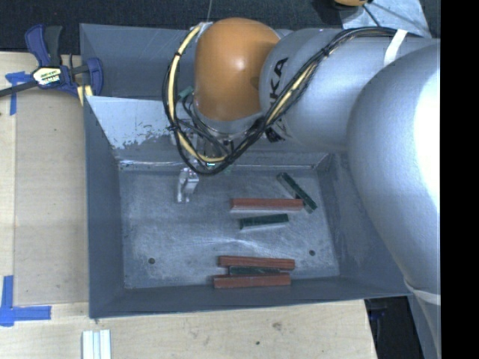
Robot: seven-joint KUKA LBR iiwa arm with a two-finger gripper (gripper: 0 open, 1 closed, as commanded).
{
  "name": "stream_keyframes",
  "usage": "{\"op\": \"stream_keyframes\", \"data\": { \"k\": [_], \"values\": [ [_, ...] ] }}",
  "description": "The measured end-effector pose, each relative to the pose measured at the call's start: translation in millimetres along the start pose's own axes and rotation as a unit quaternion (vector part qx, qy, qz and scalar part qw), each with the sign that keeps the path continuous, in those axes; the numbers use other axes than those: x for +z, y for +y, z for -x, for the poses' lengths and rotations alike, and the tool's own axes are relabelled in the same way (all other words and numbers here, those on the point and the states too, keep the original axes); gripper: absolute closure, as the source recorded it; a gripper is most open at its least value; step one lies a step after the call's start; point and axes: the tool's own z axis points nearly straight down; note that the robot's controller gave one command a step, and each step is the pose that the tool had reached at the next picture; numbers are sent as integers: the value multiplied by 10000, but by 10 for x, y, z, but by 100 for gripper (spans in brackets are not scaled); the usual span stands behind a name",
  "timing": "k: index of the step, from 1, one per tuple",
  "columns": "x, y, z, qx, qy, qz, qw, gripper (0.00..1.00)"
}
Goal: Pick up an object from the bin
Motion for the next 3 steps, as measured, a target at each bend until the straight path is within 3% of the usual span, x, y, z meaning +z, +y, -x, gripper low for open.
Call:
{"op": "stream_keyframes", "data": {
  "k": [1,2,3],
  "values": [
    [-54,-5,19,13,-41,7,10000,0],
    [-20,-364,-87,339,-39,11,9994,0],
    [383,-756,-137,-173,-58,3,9998,0]
  ]
}}
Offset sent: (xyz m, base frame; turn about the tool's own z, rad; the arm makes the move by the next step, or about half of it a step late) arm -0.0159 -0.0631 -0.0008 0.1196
